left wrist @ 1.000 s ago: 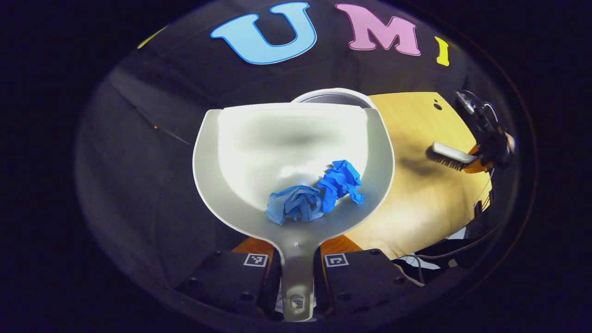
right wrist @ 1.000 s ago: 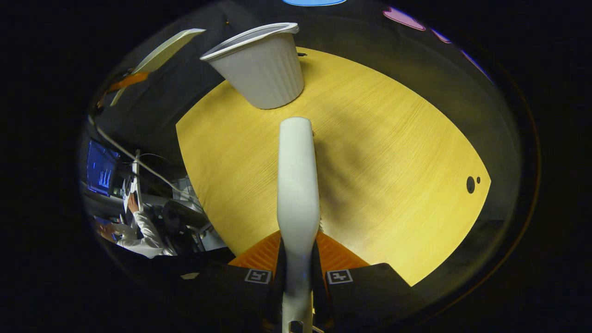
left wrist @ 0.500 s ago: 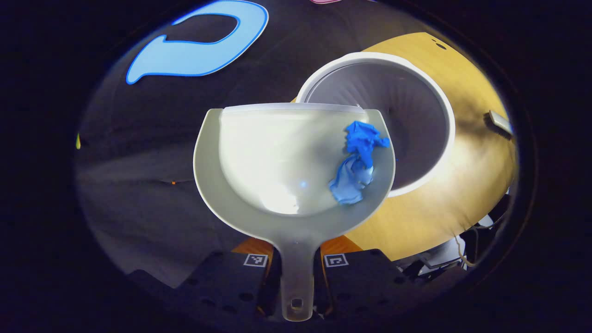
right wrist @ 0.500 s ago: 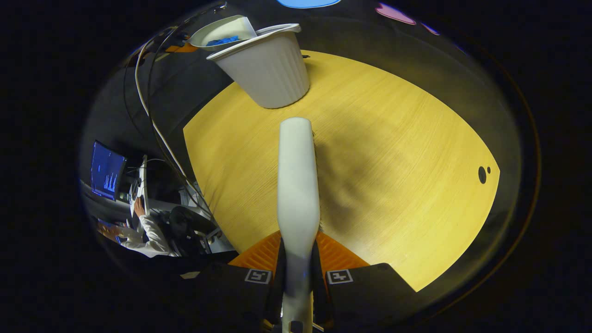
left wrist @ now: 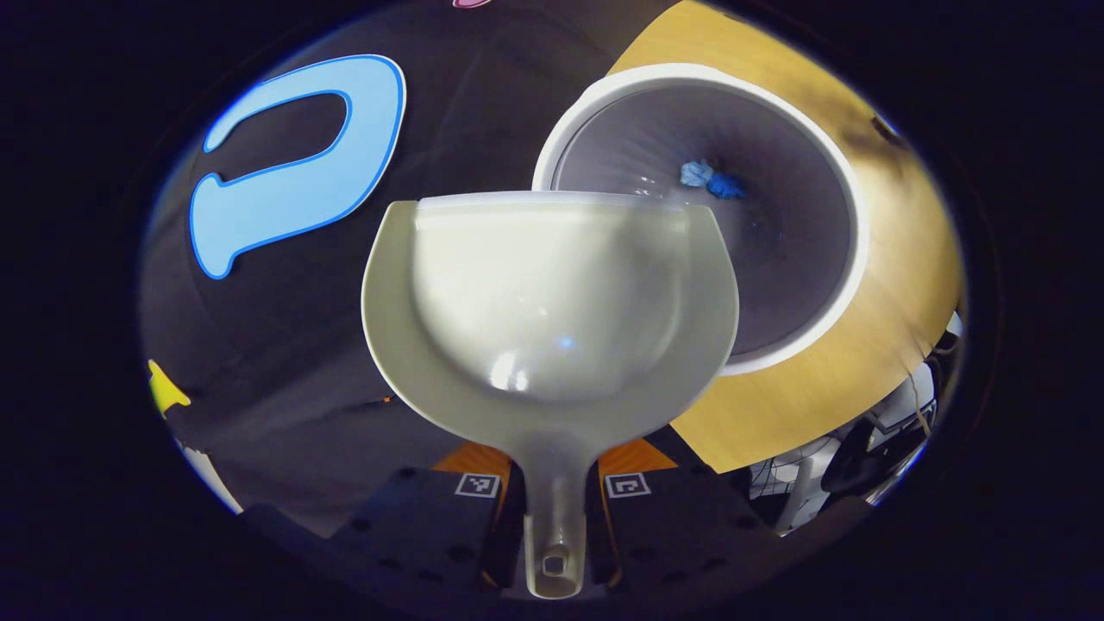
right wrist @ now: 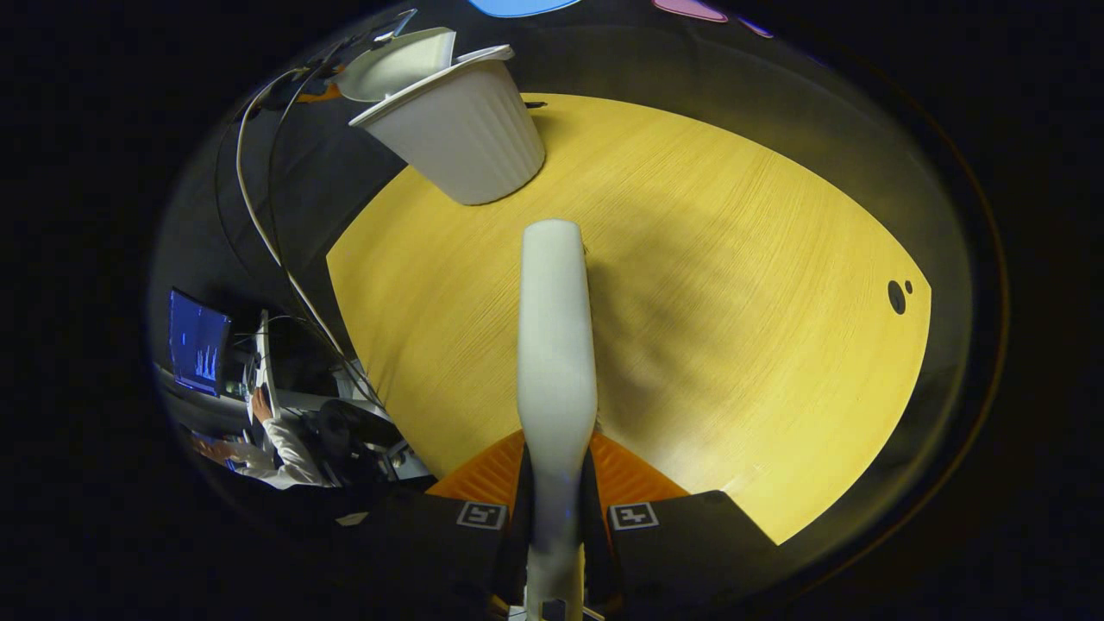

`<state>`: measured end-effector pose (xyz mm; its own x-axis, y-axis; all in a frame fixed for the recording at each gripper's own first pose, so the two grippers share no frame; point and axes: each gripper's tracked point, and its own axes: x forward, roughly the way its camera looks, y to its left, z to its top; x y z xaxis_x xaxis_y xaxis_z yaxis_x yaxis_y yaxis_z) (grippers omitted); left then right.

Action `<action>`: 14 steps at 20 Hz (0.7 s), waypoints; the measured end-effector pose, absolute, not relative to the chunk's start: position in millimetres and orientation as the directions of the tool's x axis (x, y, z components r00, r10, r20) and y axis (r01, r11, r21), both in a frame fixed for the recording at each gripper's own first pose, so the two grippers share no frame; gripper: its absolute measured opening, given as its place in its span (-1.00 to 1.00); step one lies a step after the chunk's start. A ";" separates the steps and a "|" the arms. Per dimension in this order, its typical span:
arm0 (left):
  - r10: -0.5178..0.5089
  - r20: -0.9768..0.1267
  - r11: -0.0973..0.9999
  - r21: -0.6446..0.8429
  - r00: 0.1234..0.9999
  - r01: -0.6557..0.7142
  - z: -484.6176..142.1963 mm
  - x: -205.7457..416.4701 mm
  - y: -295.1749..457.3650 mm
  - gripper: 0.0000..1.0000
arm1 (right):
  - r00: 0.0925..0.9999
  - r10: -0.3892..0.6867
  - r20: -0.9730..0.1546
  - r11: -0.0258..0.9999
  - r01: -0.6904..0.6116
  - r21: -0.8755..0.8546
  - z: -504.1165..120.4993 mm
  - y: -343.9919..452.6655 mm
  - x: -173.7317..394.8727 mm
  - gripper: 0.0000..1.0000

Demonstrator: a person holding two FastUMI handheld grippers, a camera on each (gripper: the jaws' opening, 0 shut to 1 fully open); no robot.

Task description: Pick up the small broom and dustpan from the desktop, sweep the trash into the dustpan with the broom, and then empty the trash into the garbage bin.

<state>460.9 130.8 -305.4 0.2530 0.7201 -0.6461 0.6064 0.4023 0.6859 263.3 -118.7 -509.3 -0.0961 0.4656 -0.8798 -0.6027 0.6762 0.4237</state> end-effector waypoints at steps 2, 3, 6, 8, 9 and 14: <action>0.685 -0.667 0.459 0.708 0.294 0.537 -311.9 461.8 123.6 -0.44 | -0.092 0.460 -0.883 0.678 -0.606 0.416 -510.6 -120.8 264.5 -0.42; 0.658 -0.680 0.484 0.711 0.324 0.509 -312.3 463.1 115.6 -0.44 | -0.091 0.452 -0.887 0.681 -0.607 0.409 -512.3 -122.6 265.0 -0.42; 0.540 -0.716 0.568 0.698 0.442 0.436 -319.0 472.1 89.3 -0.43 | -0.079 0.419 -0.904 0.715 -0.585 0.383 -517.1 -136.8 267.4 -0.42; 0.455 -0.732 0.620 0.669 0.507 0.410 -321.8 477.7 82.3 -0.44 | -0.057 0.410 -0.910 0.742 -0.560 0.369 -515.6 -144.3 266.5 -0.42; 0.410 -0.738 0.646 0.650 0.536 0.401 -329.0 480.3 82.2 -0.44 | -0.040 0.403 -0.914 0.758 -0.545 0.358 -514.0 -148.7 266.5 -0.34; 0.137 -0.767 0.803 0.457 0.627 0.383 -370.1 490.3 53.8 -0.45 | 0.045 0.374 -0.926 0.845 -0.429 0.320 -501.0 -162.5 259.9 -0.41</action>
<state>490.3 53.8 -370.1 0.6267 0.1374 -0.7671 0.3832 0.8028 0.4568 259.9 -162.5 -501.0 0.0452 0.3738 -0.9264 -0.4291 0.8447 0.3199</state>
